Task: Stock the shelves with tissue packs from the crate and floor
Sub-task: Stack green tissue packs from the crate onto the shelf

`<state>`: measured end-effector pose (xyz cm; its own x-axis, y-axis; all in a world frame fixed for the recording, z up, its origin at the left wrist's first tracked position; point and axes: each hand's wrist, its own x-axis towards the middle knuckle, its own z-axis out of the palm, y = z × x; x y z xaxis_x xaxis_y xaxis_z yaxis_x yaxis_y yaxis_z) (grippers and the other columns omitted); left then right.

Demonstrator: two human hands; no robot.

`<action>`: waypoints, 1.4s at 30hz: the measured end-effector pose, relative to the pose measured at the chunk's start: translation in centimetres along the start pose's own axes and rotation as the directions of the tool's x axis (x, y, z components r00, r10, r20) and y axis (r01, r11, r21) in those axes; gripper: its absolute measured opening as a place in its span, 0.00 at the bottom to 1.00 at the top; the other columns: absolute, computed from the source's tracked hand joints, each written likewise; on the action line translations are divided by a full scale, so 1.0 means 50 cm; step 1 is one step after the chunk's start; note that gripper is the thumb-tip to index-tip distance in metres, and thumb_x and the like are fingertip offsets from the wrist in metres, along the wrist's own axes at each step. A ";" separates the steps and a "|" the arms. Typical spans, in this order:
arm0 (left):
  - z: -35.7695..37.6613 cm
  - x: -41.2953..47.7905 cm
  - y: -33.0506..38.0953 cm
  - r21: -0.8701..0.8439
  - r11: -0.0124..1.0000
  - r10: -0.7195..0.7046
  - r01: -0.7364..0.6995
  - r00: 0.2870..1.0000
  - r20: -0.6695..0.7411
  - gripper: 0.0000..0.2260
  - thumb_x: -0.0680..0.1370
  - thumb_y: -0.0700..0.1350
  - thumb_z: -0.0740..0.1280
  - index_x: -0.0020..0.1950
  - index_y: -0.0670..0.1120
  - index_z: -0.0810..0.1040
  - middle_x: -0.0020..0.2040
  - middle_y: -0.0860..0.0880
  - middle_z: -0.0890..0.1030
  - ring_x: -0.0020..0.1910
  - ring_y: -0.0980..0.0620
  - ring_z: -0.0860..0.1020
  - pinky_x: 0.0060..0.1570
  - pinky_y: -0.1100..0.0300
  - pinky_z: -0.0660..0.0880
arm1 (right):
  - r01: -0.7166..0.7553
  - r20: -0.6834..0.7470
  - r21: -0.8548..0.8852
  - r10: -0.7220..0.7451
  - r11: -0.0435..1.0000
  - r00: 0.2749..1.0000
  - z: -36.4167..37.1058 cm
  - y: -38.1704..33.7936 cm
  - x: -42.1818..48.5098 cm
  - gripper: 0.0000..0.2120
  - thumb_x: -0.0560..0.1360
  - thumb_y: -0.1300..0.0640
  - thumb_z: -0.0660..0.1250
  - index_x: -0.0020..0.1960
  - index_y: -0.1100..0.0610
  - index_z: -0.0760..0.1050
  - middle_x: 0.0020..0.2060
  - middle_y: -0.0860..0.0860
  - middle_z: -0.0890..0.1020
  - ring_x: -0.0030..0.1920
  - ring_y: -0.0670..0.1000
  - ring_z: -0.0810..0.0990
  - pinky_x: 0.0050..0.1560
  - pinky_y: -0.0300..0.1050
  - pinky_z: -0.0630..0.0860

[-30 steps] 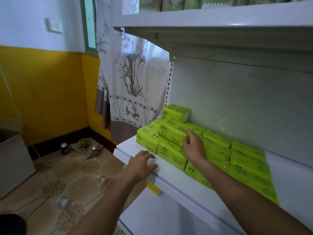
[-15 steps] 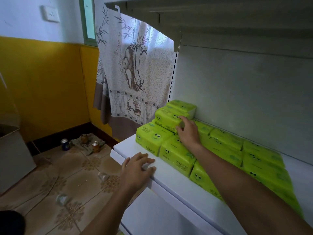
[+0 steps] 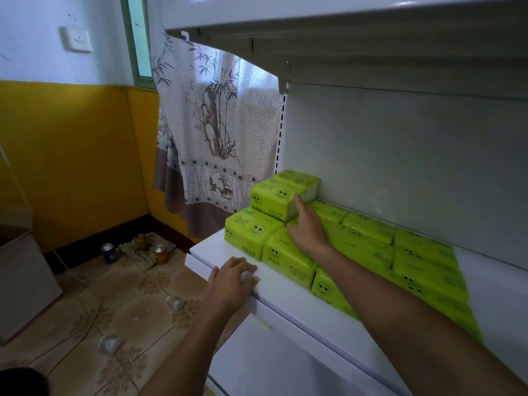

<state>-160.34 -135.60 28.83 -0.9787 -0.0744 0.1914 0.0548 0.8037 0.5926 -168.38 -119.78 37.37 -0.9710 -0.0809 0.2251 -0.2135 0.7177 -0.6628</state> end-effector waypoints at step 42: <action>0.639 -0.802 -0.074 0.101 0.699 -0.466 0.708 0.344 0.815 0.18 0.79 0.41 0.62 0.68 0.40 0.68 0.57 0.39 0.76 0.50 0.46 0.76 0.39 0.64 0.68 | -0.853 0.464 -0.191 0.810 0.486 0.358 0.258 0.675 -1.080 0.24 0.74 0.60 0.66 0.69 0.57 0.66 0.64 0.58 0.74 0.62 0.59 0.73 0.60 0.51 0.73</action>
<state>-127.60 -116.69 -6.05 -0.5238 0.0813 -0.8480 -0.6743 0.5686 0.4711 -124.53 -100.08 -6.38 -0.5709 0.2319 -0.7876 0.7448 0.5499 -0.3780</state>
